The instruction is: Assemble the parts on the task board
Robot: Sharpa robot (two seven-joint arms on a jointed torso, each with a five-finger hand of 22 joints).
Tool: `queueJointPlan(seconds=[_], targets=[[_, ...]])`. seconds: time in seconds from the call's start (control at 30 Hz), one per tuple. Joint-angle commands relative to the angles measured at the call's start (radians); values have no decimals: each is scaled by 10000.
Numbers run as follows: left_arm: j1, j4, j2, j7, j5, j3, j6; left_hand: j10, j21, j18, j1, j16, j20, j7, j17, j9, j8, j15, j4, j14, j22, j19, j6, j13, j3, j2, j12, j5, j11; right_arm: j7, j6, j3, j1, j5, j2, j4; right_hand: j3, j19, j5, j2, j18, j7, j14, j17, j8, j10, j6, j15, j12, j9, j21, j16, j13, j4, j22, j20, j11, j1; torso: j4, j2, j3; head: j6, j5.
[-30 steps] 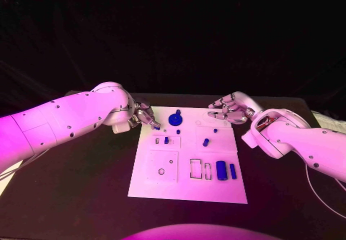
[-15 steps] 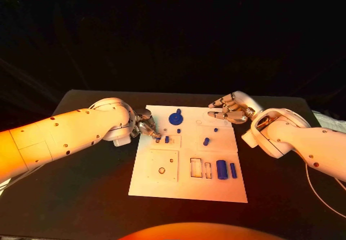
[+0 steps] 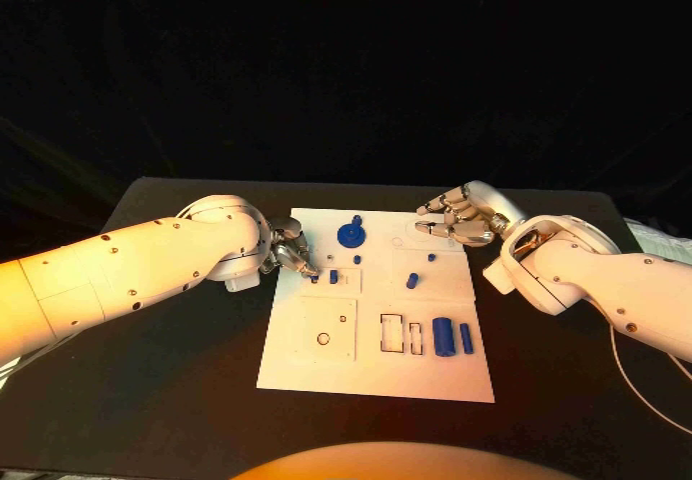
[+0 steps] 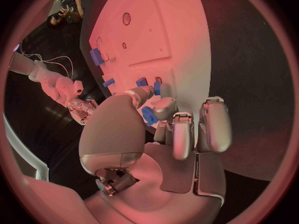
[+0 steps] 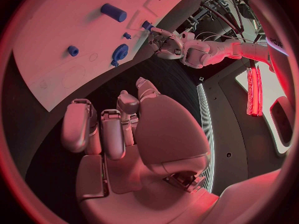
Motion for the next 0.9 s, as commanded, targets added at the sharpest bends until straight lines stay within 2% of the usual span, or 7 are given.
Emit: queueJointPlan(seconds=[0.03, 0.4, 0.7, 0.9], targets=[[-29, 11, 19, -219, -128, -15, 452, 82, 49, -91, -27, 30, -41, -7, 2628, 2, 47, -41, -1510, 1051, 1157, 237, 61, 20, 1446, 107, 76, 74, -5, 102, 127, 0, -13, -29, 10, 7, -14, -61, 59, -5, 116, 15, 690, 898, -33, -44, 17, -44, -46, -17, -42, -34, -13, 71, -17, -5, 9, 22, -8, 4, 0, -23, 8], [-33, 12, -7, -243, -141, -16, 857, 144, 67, -98, -189, 30, -50, -20, 2628, -35, 23, -47, -1678, 1051, 1190, 251, 145, 57, 1518, 50, 103, 360, -17, 101, 137, 0, -20, -24, 6, 0, -14, -61, 59, -5, 116, 15, 690, 898, -33, -44, 17, -44, -46, -17, -42, -34, -13, 71, -17, -5, 9, 22, 5, -5, 6, -56, 15], [-37, 14, 19, -209, -170, -16, 893, 150, 71, -99, -201, 30, -51, -21, 2628, -38, 21, -48, -1694, 1051, 1194, 253, 153, 63, 1522, 44, 107, 386, -19, 108, 140, 0, -25, -16, 7, -2, -14, -61, 59, -5, 116, 15, 690, 898, -33, -44, 17, -44, -46, -17, -42, -34, -13, 71, -17, -5, 9, 22, -17, 3, 6, -51, 30], [-37, 13, 46, -190, -226, -15, 846, 157, 75, -100, -212, 30, -52, -23, 2628, -41, 20, -49, -1715, 1051, 1199, 255, 162, 72, 1524, 33, 114, 414, -21, 105, 143, 0, -27, -14, 2, 1, -14, -61, 59, -5, 116, 15, 690, 898, -33, -44, 17, -44, -46, -17, -42, -34, -13, 71, -17, -5, 9, 22, -4, 4, 4, -59, 3]])
